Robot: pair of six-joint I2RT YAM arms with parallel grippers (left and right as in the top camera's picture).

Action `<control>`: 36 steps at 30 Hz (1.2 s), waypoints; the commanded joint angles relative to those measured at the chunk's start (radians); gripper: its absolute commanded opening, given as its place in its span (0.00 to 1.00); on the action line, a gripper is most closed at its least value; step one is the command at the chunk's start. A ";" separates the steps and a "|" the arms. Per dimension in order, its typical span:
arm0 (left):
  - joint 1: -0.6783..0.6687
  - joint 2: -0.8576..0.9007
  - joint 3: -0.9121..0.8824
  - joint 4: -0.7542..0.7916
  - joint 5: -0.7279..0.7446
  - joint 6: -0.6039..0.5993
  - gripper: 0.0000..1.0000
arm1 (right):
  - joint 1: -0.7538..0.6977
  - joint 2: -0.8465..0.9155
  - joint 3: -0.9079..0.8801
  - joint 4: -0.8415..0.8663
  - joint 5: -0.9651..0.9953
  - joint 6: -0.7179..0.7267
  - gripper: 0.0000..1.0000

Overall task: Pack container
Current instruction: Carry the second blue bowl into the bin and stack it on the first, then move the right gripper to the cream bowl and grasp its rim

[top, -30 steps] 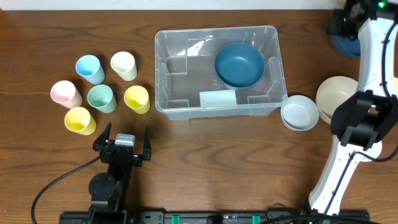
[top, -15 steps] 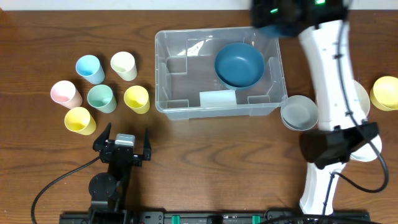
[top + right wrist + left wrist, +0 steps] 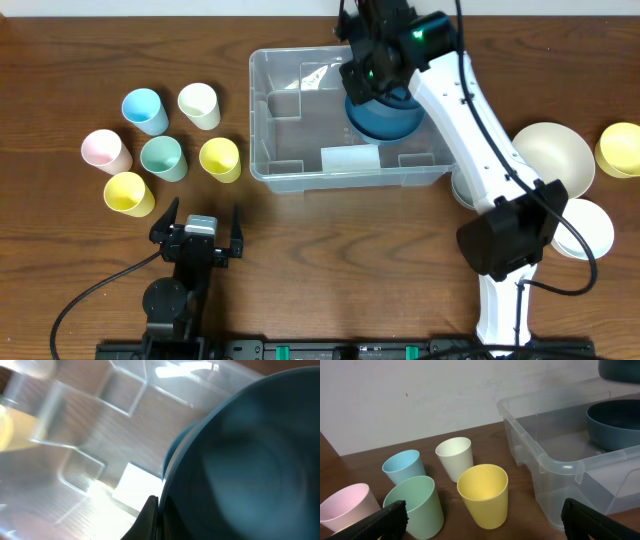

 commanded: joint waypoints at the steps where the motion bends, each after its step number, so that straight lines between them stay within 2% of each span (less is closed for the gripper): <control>1: 0.005 -0.006 -0.016 -0.035 0.015 0.003 0.98 | 0.002 0.006 -0.078 0.035 0.025 0.011 0.02; 9: 0.005 -0.006 -0.016 -0.035 0.015 0.003 0.98 | 0.001 0.006 -0.190 0.156 0.024 0.011 0.07; 11: 0.005 -0.006 -0.016 -0.035 0.015 0.003 0.98 | 0.002 0.006 -0.205 0.174 0.020 0.011 0.16; 14: 0.005 -0.006 -0.016 -0.035 0.015 0.003 0.98 | 0.002 0.006 -0.212 0.172 0.020 0.010 0.45; 17: 0.005 -0.006 -0.016 -0.035 0.015 0.003 0.98 | 0.002 0.006 -0.211 0.172 0.020 0.010 0.57; 28: 0.005 -0.006 -0.016 -0.035 0.015 0.003 0.98 | -0.018 -0.114 -0.142 0.089 -0.034 0.037 0.62; 36: 0.005 -0.006 -0.016 -0.035 0.015 0.003 0.98 | -0.166 -0.264 -0.143 -0.079 0.074 0.176 0.66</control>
